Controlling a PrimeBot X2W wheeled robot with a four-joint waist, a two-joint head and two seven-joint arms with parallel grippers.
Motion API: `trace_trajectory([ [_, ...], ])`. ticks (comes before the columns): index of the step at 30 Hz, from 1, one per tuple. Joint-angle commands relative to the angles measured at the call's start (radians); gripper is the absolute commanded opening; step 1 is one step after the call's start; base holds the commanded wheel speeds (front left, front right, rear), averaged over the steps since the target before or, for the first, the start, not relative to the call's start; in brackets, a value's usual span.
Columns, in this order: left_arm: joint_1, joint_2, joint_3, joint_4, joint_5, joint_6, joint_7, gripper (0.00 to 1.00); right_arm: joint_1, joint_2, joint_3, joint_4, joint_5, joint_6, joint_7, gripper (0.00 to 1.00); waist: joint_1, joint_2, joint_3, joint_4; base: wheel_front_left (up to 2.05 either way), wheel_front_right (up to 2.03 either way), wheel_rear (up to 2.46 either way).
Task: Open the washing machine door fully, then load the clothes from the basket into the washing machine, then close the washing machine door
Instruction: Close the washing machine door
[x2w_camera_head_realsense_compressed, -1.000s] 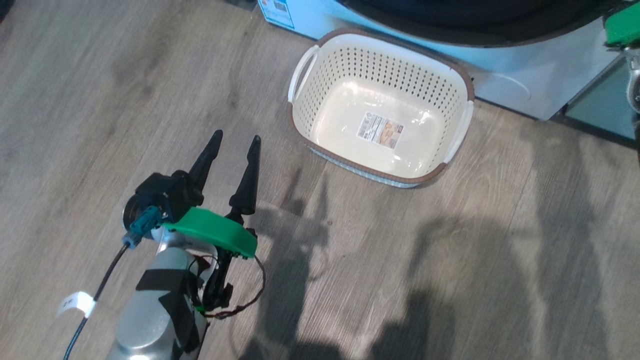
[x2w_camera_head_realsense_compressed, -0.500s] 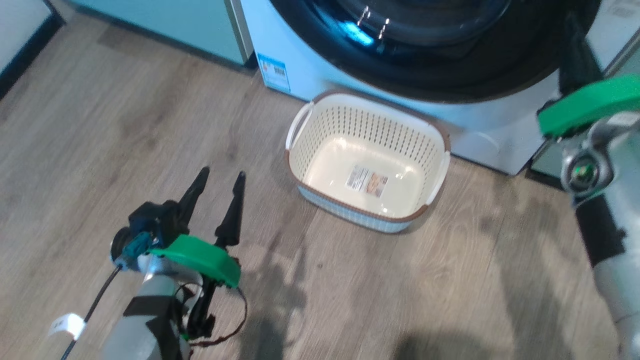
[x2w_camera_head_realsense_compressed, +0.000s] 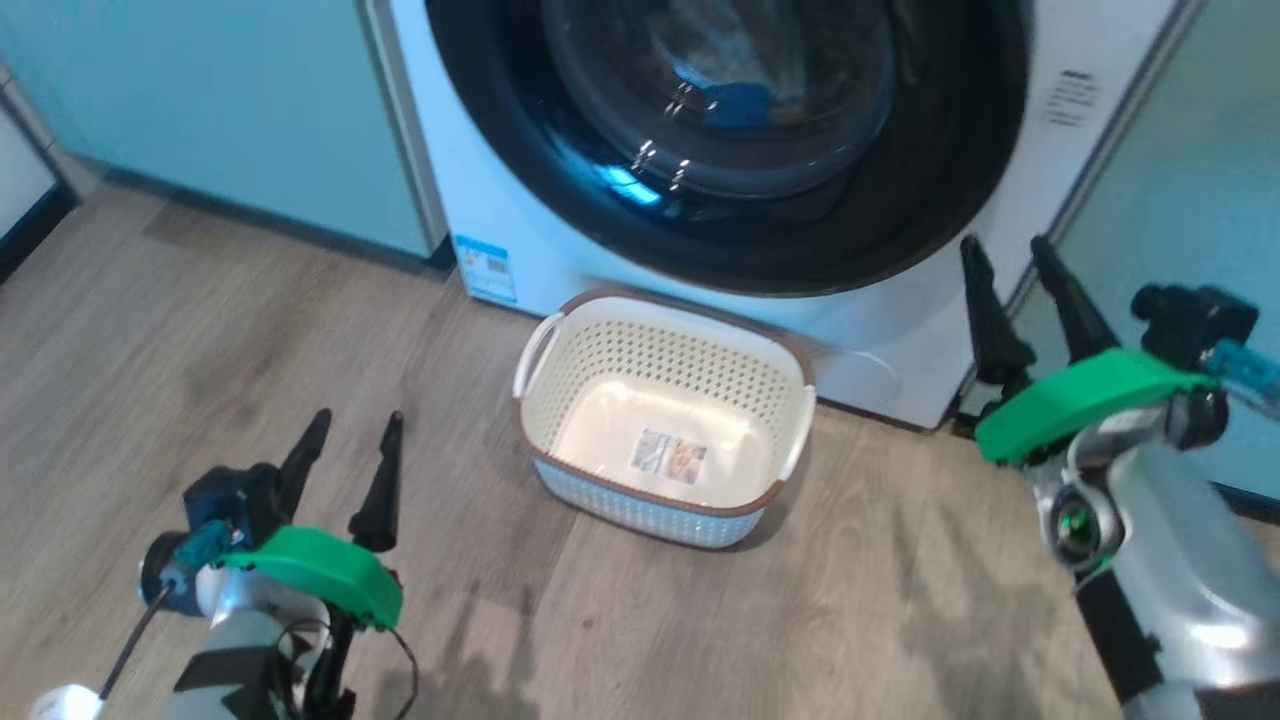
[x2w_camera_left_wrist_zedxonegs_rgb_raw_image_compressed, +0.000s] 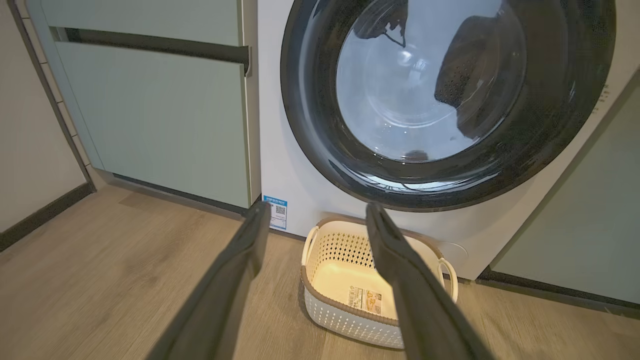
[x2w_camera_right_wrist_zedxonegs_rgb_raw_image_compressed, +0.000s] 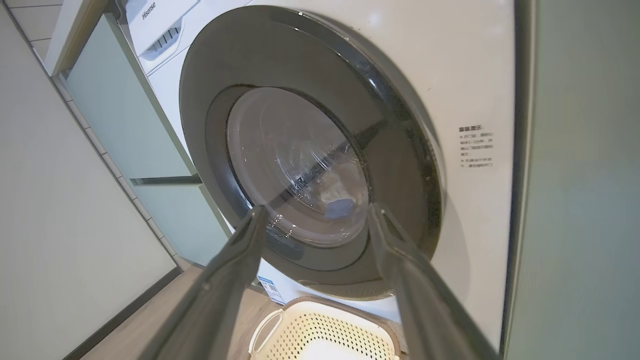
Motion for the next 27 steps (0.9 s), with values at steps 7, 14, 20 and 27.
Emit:
trace_trajectory([
  [7,-0.029,0.064,0.054,-0.034,-0.007,-0.001,-0.006,1.0,0.115,0.021,-0.025,-0.125,-0.054,0.0,-0.007,1.0,0.0001,-0.0001,-0.044,-0.079,0.0,0.0,0.0],
  [14,-0.007,0.099,0.046,-0.05,-0.041,-0.001,-0.006,1.0,0.242,0.022,-0.124,-0.21,-0.113,0.0,-0.007,1.0,0.0001,-0.0001,-0.061,-0.13,0.0,0.0,0.0],
  [20,0.012,0.121,0.027,-0.067,-0.058,-0.001,-0.006,1.0,0.342,0.023,-0.217,-0.272,-0.156,0.0,-0.007,1.0,0.0001,-0.0001,-0.073,-0.174,0.0,0.0,0.0],
  [27,0.02,0.125,0.022,-0.059,-0.081,-0.001,-0.006,1.0,0.436,0.026,-0.257,-0.328,-0.185,0.0,-0.007,1.0,0.0001,-0.0001,-0.083,-0.215,0.0,0.0,0.0],
])
